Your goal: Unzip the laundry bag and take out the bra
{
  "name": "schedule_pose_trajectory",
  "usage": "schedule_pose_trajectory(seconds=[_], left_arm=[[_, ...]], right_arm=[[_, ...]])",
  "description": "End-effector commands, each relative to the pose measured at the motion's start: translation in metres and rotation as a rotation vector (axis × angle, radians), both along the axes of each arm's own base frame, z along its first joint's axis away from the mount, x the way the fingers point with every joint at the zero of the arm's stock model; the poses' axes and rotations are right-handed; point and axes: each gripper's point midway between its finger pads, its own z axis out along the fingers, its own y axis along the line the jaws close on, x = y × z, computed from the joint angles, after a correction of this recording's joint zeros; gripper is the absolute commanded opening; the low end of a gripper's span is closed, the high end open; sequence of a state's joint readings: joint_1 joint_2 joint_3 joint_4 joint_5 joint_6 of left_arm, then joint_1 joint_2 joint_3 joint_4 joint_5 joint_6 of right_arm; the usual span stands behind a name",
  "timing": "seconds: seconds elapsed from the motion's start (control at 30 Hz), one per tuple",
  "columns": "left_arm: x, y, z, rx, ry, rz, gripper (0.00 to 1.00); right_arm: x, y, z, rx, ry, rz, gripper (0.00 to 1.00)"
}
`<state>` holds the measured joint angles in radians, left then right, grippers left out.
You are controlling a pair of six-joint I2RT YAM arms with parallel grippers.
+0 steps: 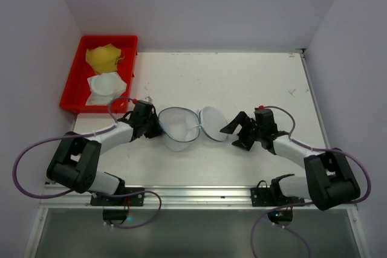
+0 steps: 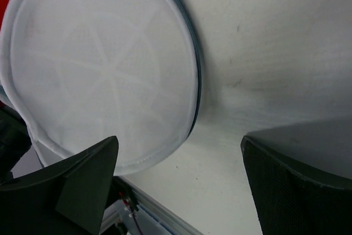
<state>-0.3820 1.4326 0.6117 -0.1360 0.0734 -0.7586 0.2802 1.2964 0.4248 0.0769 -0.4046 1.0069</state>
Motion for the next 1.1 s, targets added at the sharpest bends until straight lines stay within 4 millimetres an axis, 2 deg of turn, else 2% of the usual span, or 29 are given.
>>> schedule_pose_trajectory(seconds=[0.0, 0.2, 0.33, 0.43, 0.47, 0.57, 0.63, 0.73, 0.8, 0.93, 0.97, 1.07], left_arm=[[-0.008, 0.002, 0.001, -0.013, 0.025, 0.052, 0.22], [-0.007, 0.001, 0.005, -0.033, 0.018, 0.067, 0.2], [-0.01, 0.001, 0.002, -0.034, 0.025, 0.065, 0.2], [-0.013, 0.001, -0.001, -0.038, 0.029, 0.061, 0.2], [-0.013, 0.001, -0.001, -0.04, 0.028, 0.062, 0.2], [-0.015, 0.003, -0.004, -0.032, 0.032, 0.059, 0.19], [-0.016, 0.003, -0.005, -0.029, 0.034, 0.055, 0.19], [-0.017, 0.003, -0.007, -0.028, 0.038, 0.052, 0.18], [-0.018, 0.002, -0.006, -0.033, 0.038, 0.047, 0.18], [-0.018, 0.004, -0.007, -0.024, 0.038, 0.047, 0.16], [-0.018, 0.004, -0.007, -0.021, 0.037, 0.046, 0.16], [-0.017, 0.004, -0.007, -0.016, 0.04, 0.044, 0.14]], right_arm=[[-0.014, 0.008, 0.004, 0.032, 0.046, -0.04, 0.95], [-0.01, 0.029, 0.018, 0.148, 0.014, -0.094, 0.97], [0.0, 0.033, 0.019, 0.173, 0.0, -0.138, 0.95], [0.008, 0.032, 0.017, 0.193, -0.008, -0.178, 0.89], [0.009, 0.032, 0.017, 0.206, -0.018, -0.188, 0.8], [0.015, 0.033, 0.014, 0.231, -0.019, -0.22, 0.71], [0.018, 0.033, 0.009, 0.231, -0.009, -0.232, 0.7], [0.026, 0.035, 0.012, 0.257, -0.03, -0.251, 0.7], [0.031, 0.035, 0.012, 0.263, -0.042, -0.26, 0.66], [0.037, 0.034, 0.013, 0.25, -0.064, -0.267, 0.48], [0.039, 0.033, 0.013, 0.244, -0.071, -0.276, 0.35], [0.043, 0.029, 0.018, 0.224, -0.115, -0.278, 0.2]])
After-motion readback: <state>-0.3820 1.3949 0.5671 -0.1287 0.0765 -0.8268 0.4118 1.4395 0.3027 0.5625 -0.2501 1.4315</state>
